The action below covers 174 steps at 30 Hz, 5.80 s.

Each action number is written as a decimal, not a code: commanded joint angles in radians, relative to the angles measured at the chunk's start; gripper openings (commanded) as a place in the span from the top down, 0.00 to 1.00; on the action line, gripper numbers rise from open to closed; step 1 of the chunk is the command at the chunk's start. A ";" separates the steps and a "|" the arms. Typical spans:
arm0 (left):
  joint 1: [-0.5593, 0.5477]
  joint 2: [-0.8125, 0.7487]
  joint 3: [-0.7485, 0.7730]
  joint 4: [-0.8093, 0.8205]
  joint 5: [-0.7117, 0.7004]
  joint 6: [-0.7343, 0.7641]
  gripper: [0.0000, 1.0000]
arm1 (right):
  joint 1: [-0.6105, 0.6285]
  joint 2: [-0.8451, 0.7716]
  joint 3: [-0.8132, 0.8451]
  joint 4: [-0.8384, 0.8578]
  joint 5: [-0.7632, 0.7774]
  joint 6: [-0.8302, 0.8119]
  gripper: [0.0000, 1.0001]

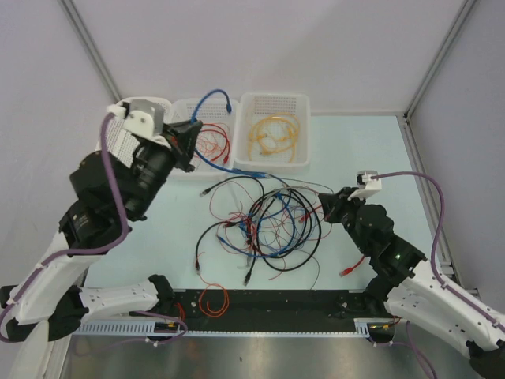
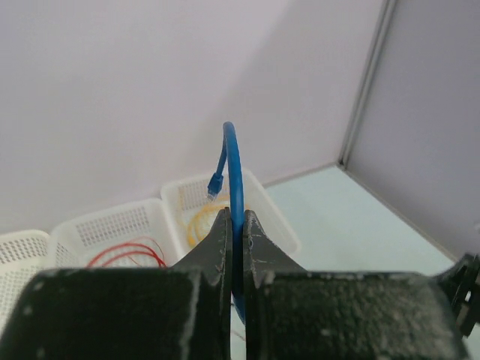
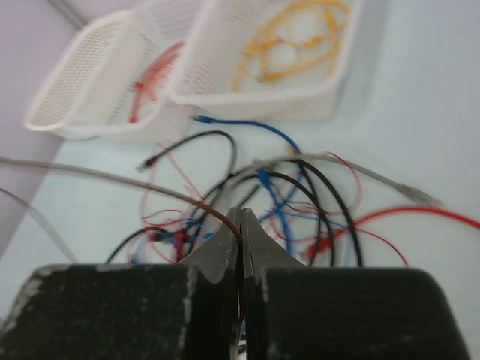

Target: Untangle the cables

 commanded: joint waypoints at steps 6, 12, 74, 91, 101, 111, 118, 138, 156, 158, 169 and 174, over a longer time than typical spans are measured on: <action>0.004 0.058 0.289 0.123 -0.093 0.193 1.00 | -0.168 -0.008 -0.048 -0.162 -0.098 0.174 1.00; 0.004 0.124 0.465 0.146 -0.073 0.254 1.00 | -0.212 0.058 -0.089 -0.176 -0.140 0.232 1.00; 0.848 0.650 0.326 0.048 -0.141 -0.297 1.00 | 0.162 0.095 0.127 -0.098 -0.046 -0.104 0.00; 1.210 1.060 0.470 0.042 0.366 -0.779 1.00 | -0.145 0.313 0.123 -0.004 -0.330 -0.041 0.01; 1.276 0.902 -0.117 0.634 0.549 -1.175 1.00 | -0.150 0.352 0.104 0.055 -0.353 -0.012 0.02; 1.270 0.761 -0.229 0.890 0.449 -1.142 1.00 | -0.150 0.345 0.095 0.060 -0.362 -0.001 0.03; 1.270 0.679 -0.216 0.838 0.271 -1.051 1.00 | -0.150 0.346 0.095 0.068 -0.373 -0.002 0.03; 1.153 0.822 -0.003 0.558 -0.253 -0.671 1.00 | -0.166 0.400 0.095 0.074 -0.388 0.008 0.03; 1.098 0.743 0.057 0.555 -0.194 -0.554 0.00 | -0.176 0.399 0.095 0.075 -0.424 0.024 0.03; 1.087 0.716 0.047 0.530 -0.177 -0.576 0.00 | -0.176 0.385 0.095 0.074 -0.421 0.021 0.03; 0.706 0.391 -0.327 0.485 0.055 -0.643 0.02 | -0.257 0.421 0.097 0.144 -0.292 0.105 0.02; 0.529 0.267 -0.519 0.467 0.101 -0.688 0.02 | -0.317 0.550 0.097 0.290 -0.345 0.169 0.12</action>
